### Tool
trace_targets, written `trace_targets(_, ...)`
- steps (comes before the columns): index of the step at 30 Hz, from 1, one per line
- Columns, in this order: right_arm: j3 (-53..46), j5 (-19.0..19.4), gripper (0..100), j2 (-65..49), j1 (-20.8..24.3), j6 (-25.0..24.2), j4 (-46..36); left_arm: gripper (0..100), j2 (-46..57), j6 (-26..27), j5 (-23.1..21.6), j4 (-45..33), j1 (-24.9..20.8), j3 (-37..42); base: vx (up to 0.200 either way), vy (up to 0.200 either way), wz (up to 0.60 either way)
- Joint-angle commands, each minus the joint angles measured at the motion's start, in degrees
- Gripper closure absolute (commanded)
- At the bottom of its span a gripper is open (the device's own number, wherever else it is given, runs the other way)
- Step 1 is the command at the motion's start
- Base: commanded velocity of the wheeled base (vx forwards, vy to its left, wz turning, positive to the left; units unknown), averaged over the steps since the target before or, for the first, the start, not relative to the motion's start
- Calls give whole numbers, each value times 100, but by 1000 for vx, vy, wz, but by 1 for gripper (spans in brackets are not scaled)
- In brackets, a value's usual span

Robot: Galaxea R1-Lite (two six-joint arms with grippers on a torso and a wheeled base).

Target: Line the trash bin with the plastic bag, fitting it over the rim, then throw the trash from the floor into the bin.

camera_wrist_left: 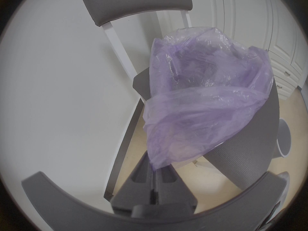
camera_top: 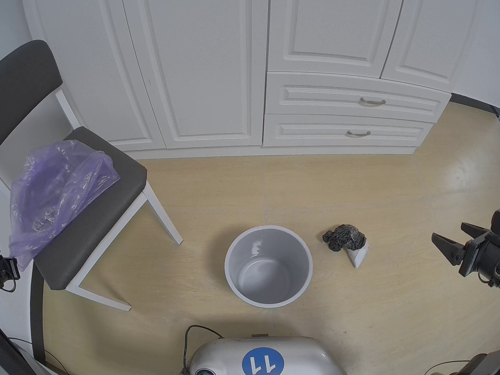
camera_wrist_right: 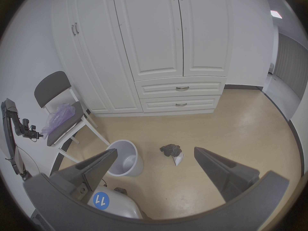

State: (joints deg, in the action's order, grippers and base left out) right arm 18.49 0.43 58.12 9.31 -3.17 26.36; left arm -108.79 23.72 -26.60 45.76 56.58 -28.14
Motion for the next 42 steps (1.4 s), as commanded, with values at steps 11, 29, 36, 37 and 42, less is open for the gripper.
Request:
trace_targets(11,-21,10,0,-135,97,27,10,100,42,-43,-302,1620,-156,748,0,0,0)
trace_targets(29,5,-8,0,-319,282,62,-52,100,446,-1696,340,4204,-2854,1952,0,0,0)
trace_targets(36,23,-16,0,-354,334,71,-60,100,780,-2109,788,4204,-4040,1943,0,0,0)
trace_targets(37,23,-16,0,-354,343,71,-60,100,798,-2109,797,4204,-4067,1952,0,0,0)
trace_targets(42,75,-25,0,-363,405,71,-87,100,1308,-2320,1254,4195,-5236,1943,0,0,0)
